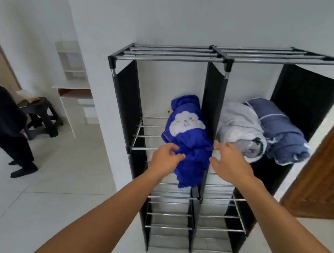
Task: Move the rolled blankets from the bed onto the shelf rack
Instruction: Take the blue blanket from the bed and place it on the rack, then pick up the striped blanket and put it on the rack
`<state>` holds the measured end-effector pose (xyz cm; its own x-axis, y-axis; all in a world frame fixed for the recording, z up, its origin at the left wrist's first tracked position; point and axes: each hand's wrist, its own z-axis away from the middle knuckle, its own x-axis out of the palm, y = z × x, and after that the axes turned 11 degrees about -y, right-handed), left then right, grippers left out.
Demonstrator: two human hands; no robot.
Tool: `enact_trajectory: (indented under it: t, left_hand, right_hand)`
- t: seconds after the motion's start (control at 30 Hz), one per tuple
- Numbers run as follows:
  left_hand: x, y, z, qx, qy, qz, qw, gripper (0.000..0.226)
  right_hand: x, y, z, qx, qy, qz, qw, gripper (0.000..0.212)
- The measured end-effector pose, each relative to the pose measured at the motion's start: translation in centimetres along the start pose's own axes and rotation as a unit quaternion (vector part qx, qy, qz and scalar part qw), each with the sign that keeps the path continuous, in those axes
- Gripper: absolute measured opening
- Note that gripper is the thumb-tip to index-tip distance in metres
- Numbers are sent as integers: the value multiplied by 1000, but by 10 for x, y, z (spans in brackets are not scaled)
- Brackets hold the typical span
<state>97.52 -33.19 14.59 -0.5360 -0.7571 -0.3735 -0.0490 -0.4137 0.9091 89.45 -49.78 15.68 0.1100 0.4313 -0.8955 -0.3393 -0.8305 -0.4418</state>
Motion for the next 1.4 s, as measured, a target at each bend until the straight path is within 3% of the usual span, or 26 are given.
enact_trajectory:
  t: [0.1,0.23,0.43,0.57,0.63,0.87,0.9,0.97,1.0,1.07,1.23,1.4]
  left_hand:
    - [22,16,19,34,-56,-5,998,21]
    - [72,28,49,85,-207,-56,973,15]
    - [191,-9,166,95,-472,-115,869,14]
    - [256,-53,289,85,-631,-182,749,9]
    - [278,-72,357,96,-700,-217,673,9]
    - [308,-123,589,132,-830,-305,448,17]
    - [308,-126,607,128,-837,-312,430,18]
    - [307,-144,684,141,-861,-339,353,23]
    - [306,-145,696,140,-862,-342,346,26]
    - [306,-163,760,142,-877,-353,295,32]
    - [315,-221,881,46,-870,-420,255,29]
    - [306,-286,950,-68,-811,-538,220,67]
  right_hand:
    - [-13,38,54,73,20,-36,997,46]
    - [-8,79,159,220,80,-122,965,41]
    - [73,91,379,426,146,-270,851,27]
    - [135,57,544,560,222,-327,728,11]
    - [164,28,621,619,293,-347,641,17]
    - [247,-97,808,720,495,-343,344,10]
    - [255,-106,819,723,508,-341,322,11]
    - [281,-143,867,734,540,-329,247,14]
    - [286,-148,873,738,539,-328,238,14]
    - [311,-169,913,751,546,-322,183,14]
    - [361,-180,1012,751,573,-319,77,40]
    - [393,-195,1080,707,609,-356,-38,65]
